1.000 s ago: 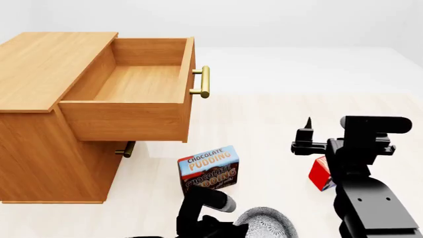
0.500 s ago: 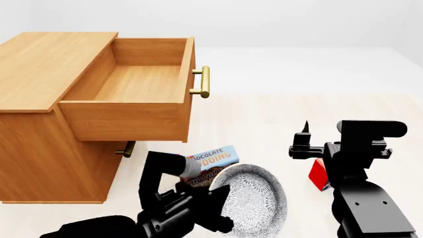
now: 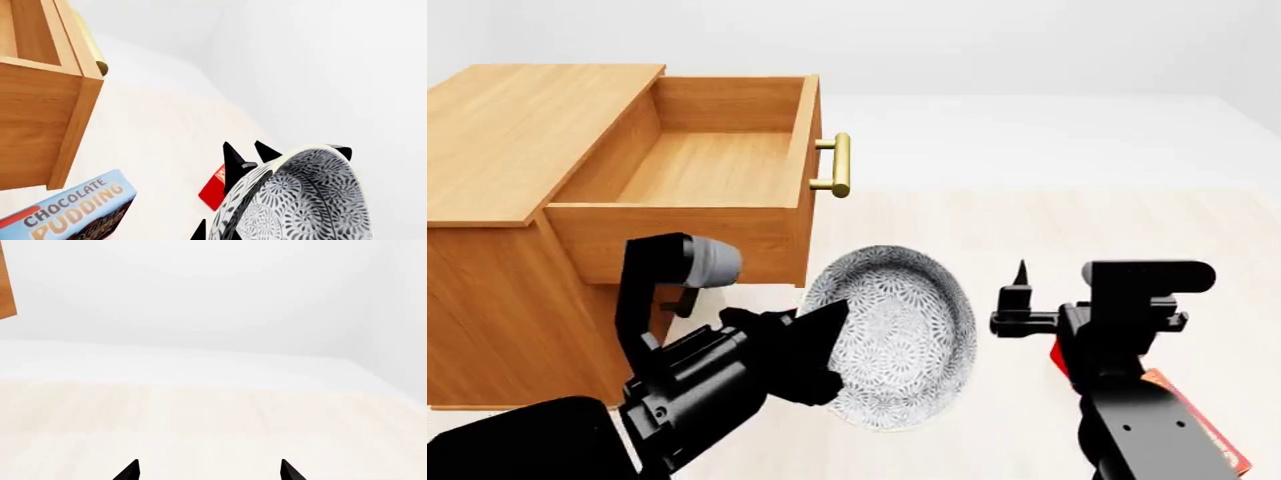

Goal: Put the bowl in the top drawer of the cabinet.

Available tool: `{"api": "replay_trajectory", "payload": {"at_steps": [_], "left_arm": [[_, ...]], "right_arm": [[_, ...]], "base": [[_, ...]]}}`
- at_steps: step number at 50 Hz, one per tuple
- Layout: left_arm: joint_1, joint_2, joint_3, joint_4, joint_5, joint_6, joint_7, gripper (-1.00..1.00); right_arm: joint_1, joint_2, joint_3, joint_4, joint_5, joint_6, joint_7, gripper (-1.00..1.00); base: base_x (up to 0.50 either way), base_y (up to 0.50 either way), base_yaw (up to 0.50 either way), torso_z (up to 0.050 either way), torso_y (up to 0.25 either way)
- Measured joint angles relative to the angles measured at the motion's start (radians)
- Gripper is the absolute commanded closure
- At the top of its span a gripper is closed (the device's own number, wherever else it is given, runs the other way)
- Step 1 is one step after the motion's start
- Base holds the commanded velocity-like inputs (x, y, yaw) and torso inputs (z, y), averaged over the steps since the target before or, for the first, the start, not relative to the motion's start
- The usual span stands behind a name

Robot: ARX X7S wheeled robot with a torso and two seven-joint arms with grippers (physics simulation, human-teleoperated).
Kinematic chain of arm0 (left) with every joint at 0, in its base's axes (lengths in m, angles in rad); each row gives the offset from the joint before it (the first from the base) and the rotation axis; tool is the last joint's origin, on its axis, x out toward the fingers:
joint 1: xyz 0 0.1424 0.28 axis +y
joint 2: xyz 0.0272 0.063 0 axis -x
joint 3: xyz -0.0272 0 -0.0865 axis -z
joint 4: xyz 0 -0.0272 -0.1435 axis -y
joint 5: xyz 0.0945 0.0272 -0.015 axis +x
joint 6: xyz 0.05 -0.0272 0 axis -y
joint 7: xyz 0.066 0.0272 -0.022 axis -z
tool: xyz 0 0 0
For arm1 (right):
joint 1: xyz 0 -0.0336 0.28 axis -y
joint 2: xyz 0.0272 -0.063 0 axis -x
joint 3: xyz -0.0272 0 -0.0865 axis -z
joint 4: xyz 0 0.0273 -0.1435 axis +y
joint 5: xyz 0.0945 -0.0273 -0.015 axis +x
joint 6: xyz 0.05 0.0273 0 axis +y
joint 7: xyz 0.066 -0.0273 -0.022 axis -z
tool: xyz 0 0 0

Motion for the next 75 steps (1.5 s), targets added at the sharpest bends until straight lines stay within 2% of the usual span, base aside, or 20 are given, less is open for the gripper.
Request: {"api": "replay_trajectory", "payload": {"at_steps": [22, 41, 49, 59, 75], "left_arm": [[-0.135, -0.084, -0.117, 0.034, -0.215, 0.041, -0.118, 1.00], [-0.342, -0.080, -0.206, -0.074, -0.388, -0.004, -0.268, 1.00], [-0.422, -0.032, -0.214, -0.198, -0.424, -0.039, -0.307, 1.00], [-0.502, 0.073, -0.184, -0.428, -0.438, -0.093, -0.335, 1.00], [-0.586, 0.297, -0.100, -0.969, -0.452, -0.196, -0.288, 1.00]], "right_arm": [[-0.044, -0.012, -0.002, 0.017, 0.030, -0.063, -0.024, -1.00], [-0.108, 0.007, 0.017, -0.013, 0.057, -0.072, -0.032, -1.00], [-0.124, 0.019, -0.004, -0.045, 0.035, -0.067, -0.019, -1.00], [-0.139, 0.029, -0.033, -0.080, -0.001, -0.070, 0.005, -1.00], [-0.152, 0.033, -0.035, -0.081, -0.014, -0.088, 0.026, -1.00]], "base": [[0.00, 0.00, 0.00, 0.000, 0.000], [0.00, 0.00, 0.00, 0.000, 0.000], [0.00, 0.00, 0.00, 0.000, 0.001], [0.00, 0.00, 0.00, 0.000, 0.000], [0.00, 0.00, 0.00, 0.000, 0.001]]}}
